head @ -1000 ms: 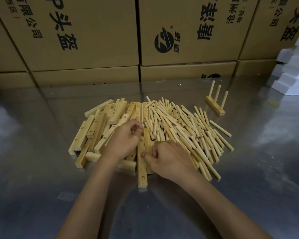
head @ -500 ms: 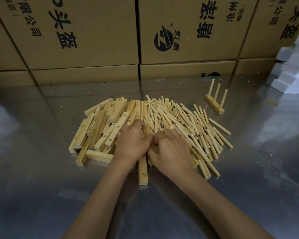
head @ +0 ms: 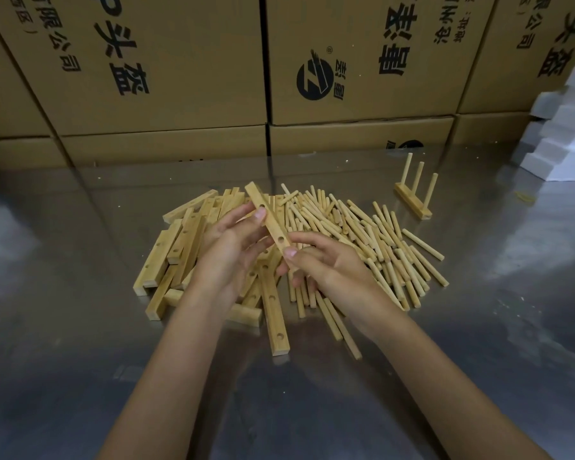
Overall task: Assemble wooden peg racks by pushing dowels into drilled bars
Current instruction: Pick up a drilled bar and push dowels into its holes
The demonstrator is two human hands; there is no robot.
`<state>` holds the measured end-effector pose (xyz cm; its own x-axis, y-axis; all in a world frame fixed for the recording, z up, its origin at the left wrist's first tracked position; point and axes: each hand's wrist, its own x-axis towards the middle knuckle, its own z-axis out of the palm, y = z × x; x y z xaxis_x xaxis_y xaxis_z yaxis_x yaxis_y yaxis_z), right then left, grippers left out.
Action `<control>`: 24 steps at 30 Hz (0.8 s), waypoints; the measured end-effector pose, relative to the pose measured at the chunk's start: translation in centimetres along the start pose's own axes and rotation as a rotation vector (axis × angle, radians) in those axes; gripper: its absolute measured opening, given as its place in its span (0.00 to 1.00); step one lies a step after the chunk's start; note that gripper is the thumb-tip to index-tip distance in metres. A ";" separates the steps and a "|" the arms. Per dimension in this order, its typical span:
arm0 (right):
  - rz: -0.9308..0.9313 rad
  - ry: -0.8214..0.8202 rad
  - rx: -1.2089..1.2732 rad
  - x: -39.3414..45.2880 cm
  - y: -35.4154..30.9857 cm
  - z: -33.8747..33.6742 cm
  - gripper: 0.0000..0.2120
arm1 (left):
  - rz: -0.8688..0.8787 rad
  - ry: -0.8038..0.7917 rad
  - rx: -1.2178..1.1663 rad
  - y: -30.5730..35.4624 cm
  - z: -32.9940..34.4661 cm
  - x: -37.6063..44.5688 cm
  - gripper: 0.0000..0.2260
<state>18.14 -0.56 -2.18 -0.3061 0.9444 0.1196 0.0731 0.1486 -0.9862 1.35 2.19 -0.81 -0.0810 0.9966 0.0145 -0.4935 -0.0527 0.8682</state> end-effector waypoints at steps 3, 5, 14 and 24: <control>-0.056 0.047 0.019 -0.2 -0.2 0.1 0.14 | -0.028 -0.086 -0.006 -0.2 0.1 0.1 0.18; -0.108 0.120 -0.030 -0.2 -0.1 0.3 0.16 | -0.050 -0.179 0.016 -0.3 0.1 0.1 0.21; -0.009 0.410 -0.382 0.4 -0.5 -6.5 0.07 | -0.105 -0.268 -0.076 -0.3 -1.1 0.6 0.22; 0.116 0.207 -1.057 0.8 1.8 -7.0 0.15 | -0.148 -0.269 0.019 -1.0 -1.3 1.0 0.22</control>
<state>24.65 2.51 -3.11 -0.0858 0.9854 0.1469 0.9029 0.1392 -0.4067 0.63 3.14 -2.29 0.2243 0.9744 0.0157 -0.4663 0.0932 0.8797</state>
